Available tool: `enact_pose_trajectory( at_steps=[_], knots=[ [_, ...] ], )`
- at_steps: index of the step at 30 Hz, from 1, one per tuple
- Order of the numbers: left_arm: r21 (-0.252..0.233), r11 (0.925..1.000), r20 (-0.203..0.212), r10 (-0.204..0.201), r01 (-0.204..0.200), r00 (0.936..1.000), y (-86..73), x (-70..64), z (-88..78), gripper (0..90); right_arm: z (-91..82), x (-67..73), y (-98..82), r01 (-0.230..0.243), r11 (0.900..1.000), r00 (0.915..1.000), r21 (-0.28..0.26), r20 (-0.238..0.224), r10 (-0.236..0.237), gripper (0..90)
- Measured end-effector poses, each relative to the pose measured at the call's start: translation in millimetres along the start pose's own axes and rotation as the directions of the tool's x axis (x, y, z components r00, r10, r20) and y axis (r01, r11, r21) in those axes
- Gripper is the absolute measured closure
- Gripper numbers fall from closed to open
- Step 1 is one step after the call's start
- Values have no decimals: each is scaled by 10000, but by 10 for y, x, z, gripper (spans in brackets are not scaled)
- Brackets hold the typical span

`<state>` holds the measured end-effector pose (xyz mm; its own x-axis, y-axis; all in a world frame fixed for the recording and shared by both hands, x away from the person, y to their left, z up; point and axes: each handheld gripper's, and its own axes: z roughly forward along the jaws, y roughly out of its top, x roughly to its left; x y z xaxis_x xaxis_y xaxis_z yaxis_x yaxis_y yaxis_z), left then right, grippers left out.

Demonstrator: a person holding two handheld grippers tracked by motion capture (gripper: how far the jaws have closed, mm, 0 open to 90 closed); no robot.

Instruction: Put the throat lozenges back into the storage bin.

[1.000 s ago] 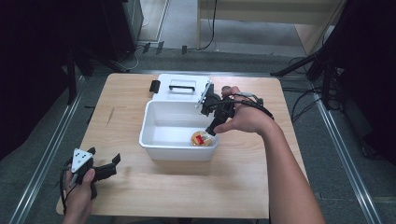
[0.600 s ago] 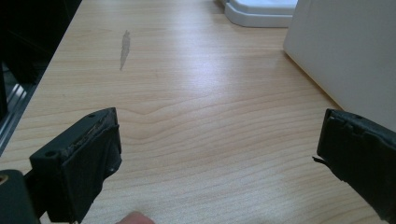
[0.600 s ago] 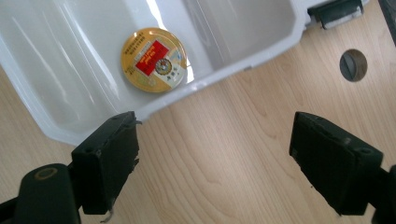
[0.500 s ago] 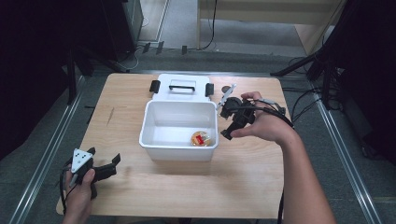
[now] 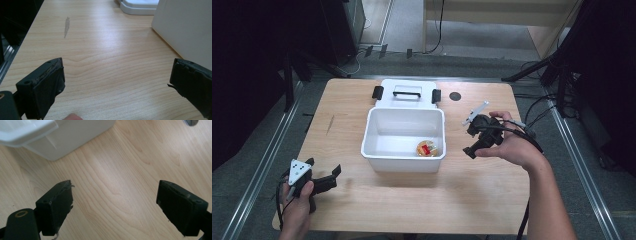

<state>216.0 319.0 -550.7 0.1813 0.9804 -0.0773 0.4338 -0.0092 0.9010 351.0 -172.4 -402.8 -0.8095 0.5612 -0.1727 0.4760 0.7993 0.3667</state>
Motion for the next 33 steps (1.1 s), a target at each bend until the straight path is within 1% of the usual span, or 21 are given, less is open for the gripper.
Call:
enact_pose_trajectory(
  at_steps=[3, 5, 6, 7, 8, 9, 10, 11, 13, 15, 18, 20, 22, 24, 25, 27, 29, 30, 31, 32, 33],
  knots=[
    [4, 10000, -13, -27, 27, 10000, 0, 1, 2, 2, 43, -19, -126, -481, 9988, 9988, -136, 118, 482, 140],
    [49, 10000, 18, -42, 42, 10000, -1, 2, 0, 2, 61, -26, -202, -723, 9967, 9971, -370, 224, 731, 139],
    [40, 10000, 15, -38, 38, 10000, -1, 0, -1, 2, 77, -27, -279, -929, 9936, 9951, -642, 288, 949, 139],
    [45, 10000, 22, -37, 37, 10000, -1, 0, 0, 2, 85, -25, -309, -1037, 9919, 9938, -732, 318, 1063, 139],
    [45, 10000, 22, -37, 37, 10000, -1, 0, 0, 2, 85, -25, -309, -1037, 9919, 9938, -732, 318, 1063, 139],
    [53, 10000, 45, -62, 62, 10000, -1, 4, -1, 2, 120, -30, -402, -1311, 9865, 9897, -978, 455, 1360, 135],
    [53, 10000, 45, -62, 62, 10000, -1, 4, -1, 2, 120, -30, -402, -1311, 9865, 9897, -978, 455, 1360, 135],
    [52, 10000, 45, -65, 65, 10000, -1, 4, 0, 2, 133, -29, -434, -1465, 9834, 9871, -1073, 492, 1524, 135],
    [63, 10000, 36, -74, 74, 10000, 0, 4, 0, 2, 177, -25, -533, -1898, 9732, 9786, -1301, 549, 1982, 133],
    [55, 9999, 37, -101, 101, 9999, 0, 5, 1, 2, 207, -17, -607, -2153, 9655, 9727, -1467, 560, 2254, 133],
    [52, 9999, 56, -121, 121, 9999, 0, 10, -2, 2, 252, 4, -744, -2313, 9548, 9677, -1865, 572, 2456, 129],
    [41, 9999, 45, -150, 150, 9999, 0, 10, -1, 2, 277, 24, -824, -2487, 9468, 9620, -2044, 616, 2660, 123],
    [51, 9999, 45, -160, 159, 9999, 0, 9, 0, 2, 299, 43, -902, -2515, 9424, 9598, -2204, 683, 2721, 95],
    [47, 9998, 19, -178, 178, 9998, 0, 10, 0, 2, 315, 58, -973, -2726, 9328, 9529, -2360, 677, 2956, 85],
    [43, 9998, 12, -212, 212, 9998, 0, 10, 1, 2, 324, 63, -1009, -2706, 9304, 9527, -2474, 702, 2958, 75],
    [54, 9997, 10, -228, 228, 9997, 0, 11, 2, 1, 341, 75, -1075, -2904, 9205, 9455, -2615, 698, 3181, 61],
    [38, 9998, -1, -195, 195, 9998, 0, 8, 3, 2, 360, 88, -1147, -3014, 9117, 9408, -2791, 687, 3320, 41],
    [56, 9999, -1, -124, 124, 9999, 0, 8, 0, 2, 384, 104, -1224, -3131, 9020, 9361, -2971, 637, 3459, 24],
    [56, 9999, -1, -124, 124, 9999, 0, 8, 0, 2, 384, 104, -1224, -3131, 9020, 9361, -2971, 637, 3459, 24],
    [50, 9999, 7, -111, 111, 9999, 0, 7, 0, 2, 394, 109, -1255, -3141, 8989, 9358, -3055, 602, 3474, 18],
    [49, 9999, 17, -116, 116, 9999, 0, 9, -1, 2, 413, 118, -1307, -3260, 8926, 9325, -3115, 496, 3578, 12]
  ],
)
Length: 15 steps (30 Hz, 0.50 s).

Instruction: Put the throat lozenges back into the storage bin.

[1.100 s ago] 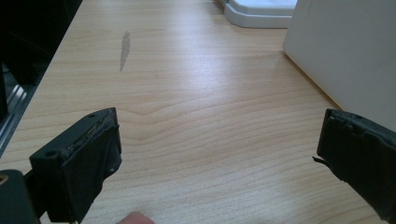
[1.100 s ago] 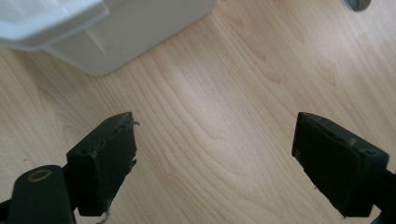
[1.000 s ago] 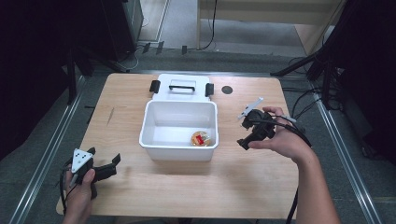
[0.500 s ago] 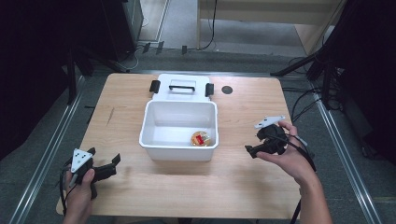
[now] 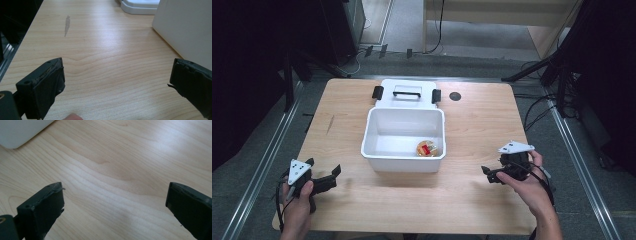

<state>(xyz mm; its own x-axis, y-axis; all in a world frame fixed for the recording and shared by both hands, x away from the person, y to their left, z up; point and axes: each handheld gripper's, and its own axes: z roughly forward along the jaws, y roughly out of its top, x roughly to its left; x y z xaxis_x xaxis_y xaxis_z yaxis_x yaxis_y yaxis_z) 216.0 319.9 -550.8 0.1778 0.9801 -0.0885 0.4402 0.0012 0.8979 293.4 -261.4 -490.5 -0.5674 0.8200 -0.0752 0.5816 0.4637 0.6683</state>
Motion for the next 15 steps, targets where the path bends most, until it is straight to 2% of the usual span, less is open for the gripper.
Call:
enact_pose_trajectory(
  at_steps=[1, 2, 4, 9, 13, 14, 15],
  knots=[
    [-5, 10000, 25, -51, 51, 10000, 0, 1, 0, 2, 7, -8, -46, -44, 9999, 10000, -103, 1, 44, 7],
    [11, 10000, 41, -91, 91, 10000, 0, 5, -1, 2, 16, -24, -138, -287, 9994, 9996, -199, -20, 287, 6],
    [12, 9999, 58, -120, 120, 9999, 1, 8, 0, 2, 20, -30, -172, -339, 9991, 9994, -242, 14, 339, 6],
    [54, 10000, -13, -26, 26, 10000, 2, -3, 4, 2, 17, -87, -402, -796, 9951, 9966, -589, 177, 808, 5],
    [32, 10000, -57, 39, -39, 10000, 1, -10, 4, 2, -14, -147, -567, -1210, 9879, 9912, -969, 421, 1255, 5],
    [32, 10000, -52, 39, -39, 10000, 1, -10, 3, 2, -43, -179, -661, -1465, 9814, 9869, -1241, 497, 1536, 5],
    [30, 10000, -45, 36, -36, 10000, 1, -9, 3, 2, -43, -179, -661, -1465, 9814, 9869, -1241, 497, 1536, 5]
  ],
)
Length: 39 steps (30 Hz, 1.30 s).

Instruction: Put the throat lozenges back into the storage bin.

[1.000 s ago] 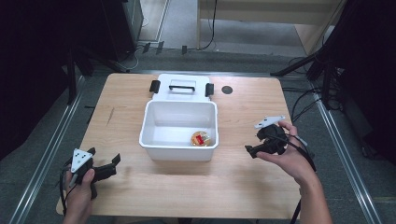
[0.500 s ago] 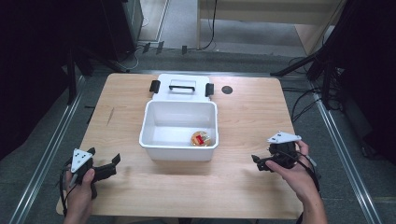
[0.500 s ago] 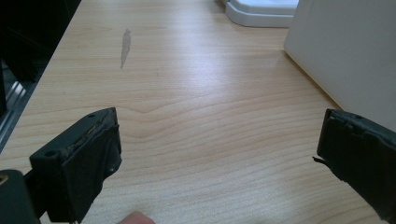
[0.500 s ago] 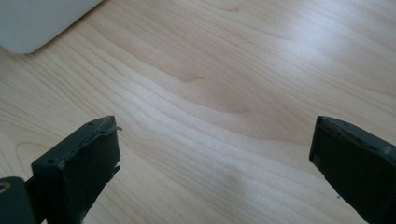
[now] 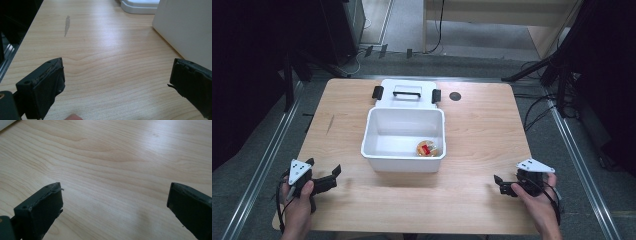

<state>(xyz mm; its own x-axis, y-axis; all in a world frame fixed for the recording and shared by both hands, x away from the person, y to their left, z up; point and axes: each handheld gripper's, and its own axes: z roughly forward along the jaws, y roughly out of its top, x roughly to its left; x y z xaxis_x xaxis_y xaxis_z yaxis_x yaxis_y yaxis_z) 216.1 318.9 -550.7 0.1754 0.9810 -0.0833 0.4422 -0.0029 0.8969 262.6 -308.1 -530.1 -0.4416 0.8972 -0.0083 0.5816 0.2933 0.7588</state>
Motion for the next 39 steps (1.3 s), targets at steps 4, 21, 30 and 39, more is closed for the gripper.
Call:
enact_pose_trajectory(
  at_steps=[4, 21, 30, 39],
  knots=[
    [-2, 10000, -10, 7, -7, 10000, 0, -1, 0, 2, -68, -59, -135, -307, 9989, 9995, -345, 53, 309, 5],
    [-437, 9945, -5, -953, 952, 9955, -27, 84, -54, 1, -366, -240, -507, -1153, 9847, 9930, -1305, 108, 1177, 5],
    [-453, 9952, -177, -872, 864, 9960, -25, 65, -53, 1, -512, -346, -658, -2158, 9522, 9753, -2163, -15, 2208, 64],
    [-426, 9958, -194, -821, 812, 9964, -24, 58, -48, 1, -447, -298, -609, -2070, 9615, 9750, -1806, 433, 2180, 101]
  ],
)
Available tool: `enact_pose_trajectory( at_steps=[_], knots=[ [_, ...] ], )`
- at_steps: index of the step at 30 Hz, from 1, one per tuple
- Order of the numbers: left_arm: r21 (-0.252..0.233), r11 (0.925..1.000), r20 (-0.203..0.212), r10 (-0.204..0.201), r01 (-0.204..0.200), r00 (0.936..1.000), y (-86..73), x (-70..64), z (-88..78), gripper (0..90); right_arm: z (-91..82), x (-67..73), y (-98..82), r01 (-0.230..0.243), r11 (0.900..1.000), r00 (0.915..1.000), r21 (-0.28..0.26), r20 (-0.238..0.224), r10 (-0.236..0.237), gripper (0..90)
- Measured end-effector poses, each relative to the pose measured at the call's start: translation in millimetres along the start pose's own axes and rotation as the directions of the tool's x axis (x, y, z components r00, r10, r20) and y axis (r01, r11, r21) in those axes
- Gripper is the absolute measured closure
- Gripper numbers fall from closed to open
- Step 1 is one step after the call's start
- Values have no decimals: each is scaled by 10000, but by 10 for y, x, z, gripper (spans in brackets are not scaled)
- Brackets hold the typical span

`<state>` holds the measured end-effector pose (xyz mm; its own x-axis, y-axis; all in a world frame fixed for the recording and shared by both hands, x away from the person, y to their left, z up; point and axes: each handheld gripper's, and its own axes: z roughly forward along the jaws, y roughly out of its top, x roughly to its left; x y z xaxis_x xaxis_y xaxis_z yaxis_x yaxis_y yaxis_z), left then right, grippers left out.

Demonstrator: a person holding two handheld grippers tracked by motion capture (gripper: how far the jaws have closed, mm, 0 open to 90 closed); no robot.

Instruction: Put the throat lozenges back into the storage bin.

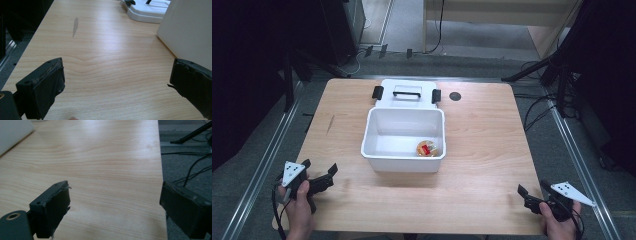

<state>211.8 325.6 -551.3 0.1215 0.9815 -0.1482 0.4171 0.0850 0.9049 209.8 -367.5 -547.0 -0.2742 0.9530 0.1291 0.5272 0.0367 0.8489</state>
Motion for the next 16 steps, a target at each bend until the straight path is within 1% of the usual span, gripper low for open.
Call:
enact_pose_trajectory(
  at_steps=[1, 2, 4, 7, 10, 15, 16],
  knots=[
    [3, 10000, -39, -1, 1, 10000, 0, -2, 2, 1, 0, 0, 0, 0, 10000, 10000, 0, 0, 0, 101],
    [25, 10000, -88, 0, 0, 10000, 1, -3, 4, 2, 19, 17, 9, 166, 9998, 9998, 63, 84, -166, 112],
    [90, 10000, -186, -30, 32, 9998, 4, -2, 6, 1, 26, 21, 13, 181, 9998, 9997, 100, 135, -182, 113],
    [86, 9999, -236, -91, 93, 9997, 4, 0, 6, 1, 40, 22, 20, 69, 9999, 9996, 147, 260, -73, 127],
    [47, 10000, -301, -47, 48, 9995, 2, -6, 5, 1, 42, 9, 21, 66, 9999, 9998, 131, 184, -69, 127],
    [72, 10000, -379, 47, -45, 9993, 3, -20, 4, 1, 56, 9, 27, 54, 9995, 10000, 325, 80, -56, 127],
    [69, 10000, -407, 58, -56, 9992, 3, -22, 5, 1, 59, 4, 29, -29, 9994, 9999, 346, 102, 25, 127]
  ],
)
